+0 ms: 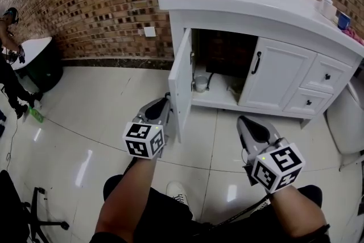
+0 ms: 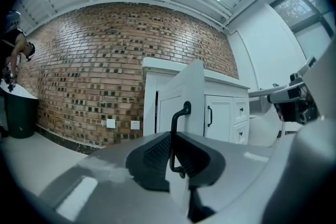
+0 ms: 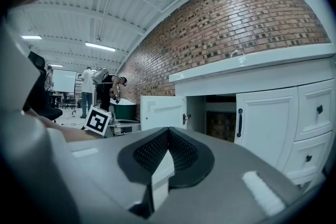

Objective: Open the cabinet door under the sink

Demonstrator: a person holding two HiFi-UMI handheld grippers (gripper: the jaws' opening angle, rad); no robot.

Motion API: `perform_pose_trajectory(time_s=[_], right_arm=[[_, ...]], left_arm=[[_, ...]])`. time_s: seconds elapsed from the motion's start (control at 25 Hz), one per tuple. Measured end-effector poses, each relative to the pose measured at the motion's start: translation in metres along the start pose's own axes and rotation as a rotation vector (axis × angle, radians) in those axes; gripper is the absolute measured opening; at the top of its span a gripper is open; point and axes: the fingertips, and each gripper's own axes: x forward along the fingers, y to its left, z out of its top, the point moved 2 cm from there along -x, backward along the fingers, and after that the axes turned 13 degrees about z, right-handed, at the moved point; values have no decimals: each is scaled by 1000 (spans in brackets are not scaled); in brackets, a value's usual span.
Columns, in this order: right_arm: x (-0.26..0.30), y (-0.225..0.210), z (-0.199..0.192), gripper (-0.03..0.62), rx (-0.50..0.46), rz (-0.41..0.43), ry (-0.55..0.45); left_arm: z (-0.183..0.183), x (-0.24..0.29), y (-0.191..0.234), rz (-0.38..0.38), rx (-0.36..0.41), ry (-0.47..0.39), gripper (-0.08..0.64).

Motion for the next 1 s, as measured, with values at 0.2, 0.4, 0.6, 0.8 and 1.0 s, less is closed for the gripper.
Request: perform_pose_trajectory(time_s=[0.2, 0.4, 0.6, 0.8, 1.0], right_arm=[[-13, 3, 4, 8, -7, -19, -12], [-26, 2, 5, 8, -11, -39, -14], [-39, 6, 9, 8, -18, -61, -19], [-56, 3, 7, 8, -36, -97, -18], [-74, 0, 3, 8, -49, -130, -22]], left_arm=[[-1, 1, 11, 19, -12, -2, 23], [0, 2, 19, 29, -21, 4, 23], [-1, 0, 21, 27, -69, 7, 29], [-2, -7, 20, 27, -149, 9, 38], [3, -19, 11, 9, -210, -12, 20]])
